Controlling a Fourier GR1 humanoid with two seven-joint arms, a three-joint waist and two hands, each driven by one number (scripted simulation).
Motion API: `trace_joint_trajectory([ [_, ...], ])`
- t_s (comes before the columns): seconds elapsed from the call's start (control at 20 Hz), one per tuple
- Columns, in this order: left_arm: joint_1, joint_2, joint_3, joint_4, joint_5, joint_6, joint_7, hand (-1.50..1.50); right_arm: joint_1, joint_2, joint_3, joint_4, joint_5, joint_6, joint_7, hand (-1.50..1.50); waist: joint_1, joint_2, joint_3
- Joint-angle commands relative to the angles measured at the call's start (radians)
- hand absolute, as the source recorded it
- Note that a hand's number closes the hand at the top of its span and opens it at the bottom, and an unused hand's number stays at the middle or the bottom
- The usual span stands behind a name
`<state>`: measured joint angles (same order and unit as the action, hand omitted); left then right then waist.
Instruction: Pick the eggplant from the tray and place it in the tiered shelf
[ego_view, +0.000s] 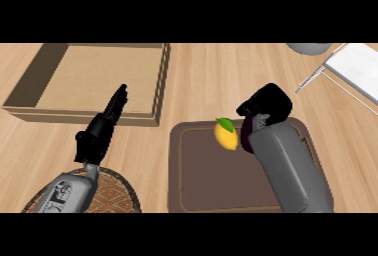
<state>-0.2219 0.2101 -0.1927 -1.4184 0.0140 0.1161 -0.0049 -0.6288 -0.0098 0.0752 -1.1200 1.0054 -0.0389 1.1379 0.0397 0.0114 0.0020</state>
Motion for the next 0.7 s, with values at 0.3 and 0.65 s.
trace_joint_trajectory([
  [0.3, -0.022, -0.02, -0.006, 0.024, 0.001, -0.006, 0.036, 0.0, -0.209, 0.009, -0.067, 0.045, 0.139, -0.456, 0.12, 1.5, 0.003, -0.001, -0.002],
  [0.65, -0.024, -0.023, 0.006, 0.041, -0.024, 0.014, 0.02, 0.0, -0.334, 0.009, -0.089, 0.073, 0.348, -0.472, 0.212, 1.5, -0.024, -0.008, -0.003],
])
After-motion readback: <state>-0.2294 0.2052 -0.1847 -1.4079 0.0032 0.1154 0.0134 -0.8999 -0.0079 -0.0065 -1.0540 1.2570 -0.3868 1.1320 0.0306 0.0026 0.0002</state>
